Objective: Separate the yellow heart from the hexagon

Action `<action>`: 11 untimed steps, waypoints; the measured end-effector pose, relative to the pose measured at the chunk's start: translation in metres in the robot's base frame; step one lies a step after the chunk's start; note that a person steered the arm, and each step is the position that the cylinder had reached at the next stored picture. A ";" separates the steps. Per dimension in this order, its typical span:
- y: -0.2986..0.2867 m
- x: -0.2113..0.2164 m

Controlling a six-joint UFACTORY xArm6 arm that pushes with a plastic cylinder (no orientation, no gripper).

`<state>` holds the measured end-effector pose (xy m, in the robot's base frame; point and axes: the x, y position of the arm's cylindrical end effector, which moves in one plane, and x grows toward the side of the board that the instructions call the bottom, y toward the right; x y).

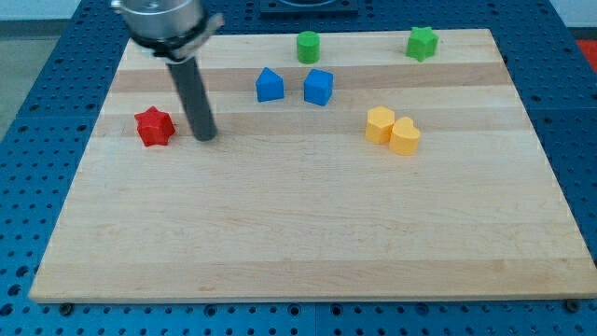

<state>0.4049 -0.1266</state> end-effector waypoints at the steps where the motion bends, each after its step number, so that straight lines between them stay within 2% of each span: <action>1: 0.038 0.000; 7: 0.255 0.023; 11: 0.283 0.033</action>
